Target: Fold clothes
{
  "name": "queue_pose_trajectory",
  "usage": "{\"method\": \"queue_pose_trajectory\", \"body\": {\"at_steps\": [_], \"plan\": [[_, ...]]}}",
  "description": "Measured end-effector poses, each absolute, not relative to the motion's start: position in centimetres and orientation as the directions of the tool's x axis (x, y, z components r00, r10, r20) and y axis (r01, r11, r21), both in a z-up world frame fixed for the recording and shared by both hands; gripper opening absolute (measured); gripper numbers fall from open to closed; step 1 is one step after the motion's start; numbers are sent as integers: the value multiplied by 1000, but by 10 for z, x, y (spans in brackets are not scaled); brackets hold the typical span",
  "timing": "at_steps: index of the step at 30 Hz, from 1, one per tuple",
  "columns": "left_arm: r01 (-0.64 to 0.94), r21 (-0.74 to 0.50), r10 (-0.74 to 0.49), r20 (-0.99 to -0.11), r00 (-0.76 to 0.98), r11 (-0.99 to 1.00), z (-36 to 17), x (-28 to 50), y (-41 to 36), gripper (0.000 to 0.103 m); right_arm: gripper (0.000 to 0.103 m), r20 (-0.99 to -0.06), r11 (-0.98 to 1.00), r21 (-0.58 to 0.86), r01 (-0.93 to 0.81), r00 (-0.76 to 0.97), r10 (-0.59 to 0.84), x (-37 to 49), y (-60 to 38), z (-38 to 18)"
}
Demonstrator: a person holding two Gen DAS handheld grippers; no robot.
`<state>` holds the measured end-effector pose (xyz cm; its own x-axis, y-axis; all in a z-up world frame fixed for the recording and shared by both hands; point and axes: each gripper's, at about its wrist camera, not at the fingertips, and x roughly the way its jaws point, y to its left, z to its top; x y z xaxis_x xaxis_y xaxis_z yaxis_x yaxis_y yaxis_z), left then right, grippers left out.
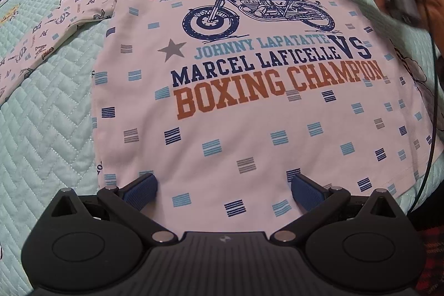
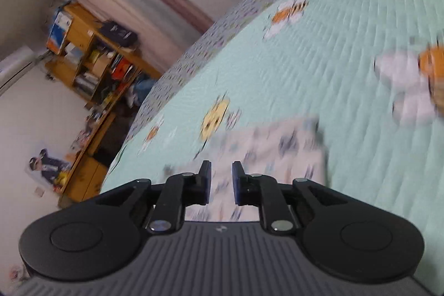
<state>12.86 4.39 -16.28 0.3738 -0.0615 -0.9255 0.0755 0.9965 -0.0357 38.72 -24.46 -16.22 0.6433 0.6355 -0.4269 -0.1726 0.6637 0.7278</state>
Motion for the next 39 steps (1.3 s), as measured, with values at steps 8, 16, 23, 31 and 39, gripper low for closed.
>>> {"method": "queue_pose_trajectory", "body": {"at_steps": [8, 16, 23, 31, 39], "plan": [[64, -28, -51, -919, 390, 998, -162, 126, 43, 103, 22, -490, 723, 668, -176, 627, 606, 365, -230, -179], [89, -55, -86, -915, 393, 994, -158, 125, 48, 102, 32, -558, 747, 629, -213, 545, 626, 376, -192, -171], [96, -80, -109, -927, 359, 992, -158, 133, 51, 102, 33, -441, 654, 704, -279, 549, 710, 428, -154, -146], [121, -95, -133, -921, 367, 988, -157, 133, 54, 102, 0, -566, 739, 633, -231, 514, 645, 490, -122, -193], [130, -107, -150, -912, 383, 986, -157, 133, 57, 102, 0, -543, 747, 644, -165, 589, 599, 510, -147, -200]]}}
